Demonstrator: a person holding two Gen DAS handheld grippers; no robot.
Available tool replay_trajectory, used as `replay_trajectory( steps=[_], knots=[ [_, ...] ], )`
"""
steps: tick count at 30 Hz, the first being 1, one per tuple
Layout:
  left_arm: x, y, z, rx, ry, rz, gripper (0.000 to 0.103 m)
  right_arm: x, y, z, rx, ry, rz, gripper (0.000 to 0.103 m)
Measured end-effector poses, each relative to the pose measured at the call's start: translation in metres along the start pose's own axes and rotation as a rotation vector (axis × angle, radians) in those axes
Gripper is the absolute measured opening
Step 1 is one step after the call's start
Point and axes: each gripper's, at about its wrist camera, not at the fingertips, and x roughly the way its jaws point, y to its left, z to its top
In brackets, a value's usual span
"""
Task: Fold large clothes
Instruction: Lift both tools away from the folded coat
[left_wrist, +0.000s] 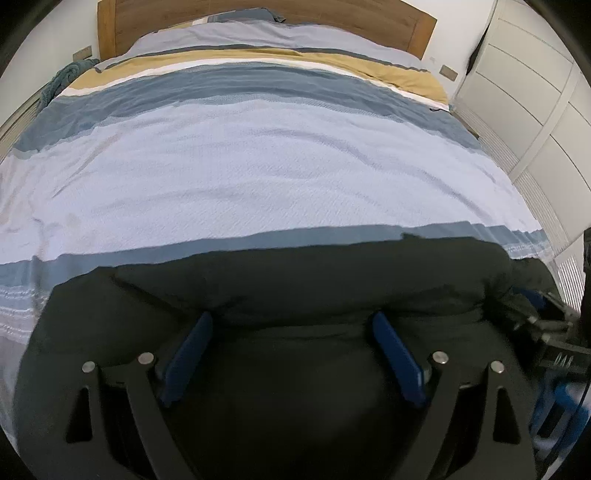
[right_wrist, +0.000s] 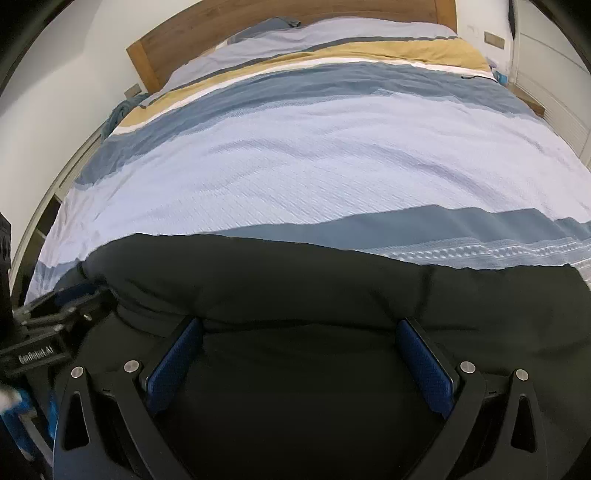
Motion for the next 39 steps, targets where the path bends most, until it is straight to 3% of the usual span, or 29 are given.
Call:
replay_trajectory(
  steps=[7, 14, 16, 19, 21, 25, 28, 32, 39],
  knots=[
    [-0.024, 0.077, -0.034, -0.138, 0.043, 0.076, 0.09, -0.027, -0.086, -0.028, 0.13, 0.015, -0.113, 0.102],
    [-0.045, 0.158, -0.079, -0.278, 0.095, 0.267, 0.089, -0.048, -0.16, -0.067, 0.259, 0.062, -0.238, 0.101],
    [-0.062, 0.17, -0.088, -0.311, 0.07, 0.283, 0.089, -0.062, -0.169, -0.076, 0.278, 0.053, -0.268, 0.101],
    [-0.097, 0.161, -0.096, -0.275, 0.001, 0.304, 0.089, -0.09, -0.156, -0.075, 0.232, 0.007, -0.314, 0.101],
    [-0.115, 0.149, -0.098, -0.237, -0.037, 0.289, 0.089, -0.108, -0.139, -0.073, 0.2, -0.037, -0.3, 0.101],
    [-0.143, 0.11, -0.107, -0.187, -0.117, 0.177, 0.089, -0.135, -0.079, -0.071, 0.11, -0.112, -0.21, 0.101],
    [-0.139, 0.085, -0.112, -0.143, -0.126, 0.15, 0.089, -0.139, -0.045, -0.075, 0.082, -0.133, -0.156, 0.101],
    [-0.121, 0.071, -0.127, -0.104, -0.108, 0.168, 0.089, -0.123, -0.006, -0.085, 0.049, -0.12, -0.129, 0.101],
    [-0.116, 0.077, -0.147, -0.079, -0.109, 0.207, 0.089, -0.093, -0.011, -0.106, 0.075, -0.074, -0.161, 0.102]
  ],
)
